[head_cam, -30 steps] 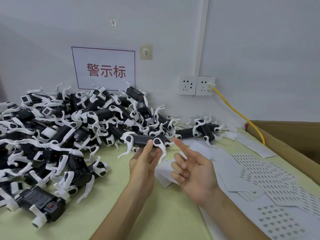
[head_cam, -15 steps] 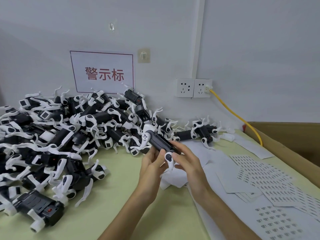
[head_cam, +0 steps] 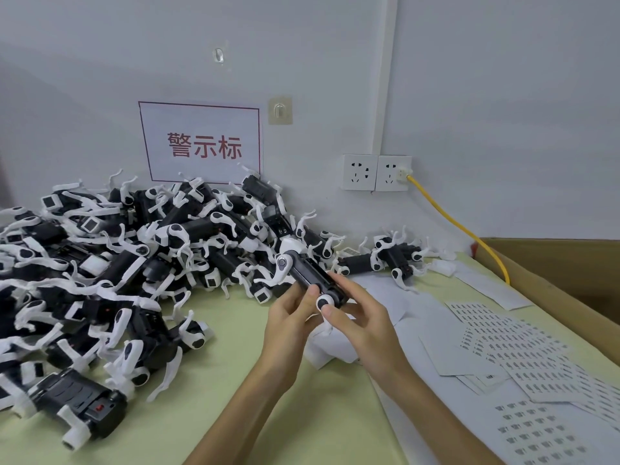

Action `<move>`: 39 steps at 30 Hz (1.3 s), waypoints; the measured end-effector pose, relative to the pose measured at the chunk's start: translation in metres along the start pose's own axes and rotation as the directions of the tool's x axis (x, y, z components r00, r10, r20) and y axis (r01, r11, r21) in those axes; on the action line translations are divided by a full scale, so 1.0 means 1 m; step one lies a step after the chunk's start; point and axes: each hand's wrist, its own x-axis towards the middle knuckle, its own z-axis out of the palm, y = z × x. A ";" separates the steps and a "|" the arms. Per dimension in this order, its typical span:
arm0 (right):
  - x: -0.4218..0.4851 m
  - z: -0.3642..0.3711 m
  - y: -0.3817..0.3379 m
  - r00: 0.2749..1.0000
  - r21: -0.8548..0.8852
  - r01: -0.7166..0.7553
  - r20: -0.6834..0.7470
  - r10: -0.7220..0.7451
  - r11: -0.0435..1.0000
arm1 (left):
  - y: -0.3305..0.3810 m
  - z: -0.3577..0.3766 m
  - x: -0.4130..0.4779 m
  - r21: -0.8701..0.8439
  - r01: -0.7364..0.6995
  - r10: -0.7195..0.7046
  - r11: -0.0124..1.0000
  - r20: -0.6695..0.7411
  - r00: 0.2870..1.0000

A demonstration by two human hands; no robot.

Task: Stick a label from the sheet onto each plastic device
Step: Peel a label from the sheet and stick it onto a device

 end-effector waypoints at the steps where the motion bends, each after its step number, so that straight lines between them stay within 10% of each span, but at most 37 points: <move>1: 0.000 0.000 0.002 1.000 -0.016 -0.004 0.003 0.004 1.000 | -0.001 -0.001 0.001 0.002 0.006 -0.006 1.000 -0.010 1.000; 10: 0.007 -0.008 0.005 0.994 -0.187 -0.010 -0.108 -0.011 0.982 | -0.009 -0.002 0.002 0.265 -0.013 0.036 0.964 -0.083 0.996; 15: 0.022 -0.032 -0.004 0.848 0.499 -0.393 -0.128 0.514 0.773 | -0.009 -0.003 0.002 0.456 -0.051 0.081 0.888 -0.046 0.996; 23: 0.029 -0.128 -0.016 0.911 0.927 0.223 -0.308 0.274 0.301 | -0.009 -0.005 0.002 0.661 -0.051 0.162 0.749 -0.109 0.981; 32: 0.031 -0.088 -0.015 0.908 0.619 -0.055 -0.295 0.297 0.784 | -0.017 -0.035 0.014 0.851 0.133 0.027 0.508 -0.170 0.985; 39: 0.029 -0.074 -0.008 0.899 0.529 -0.176 -0.256 0.354 0.830 | -0.026 -0.042 0.026 0.975 0.102 -0.029 0.199 -0.099 0.995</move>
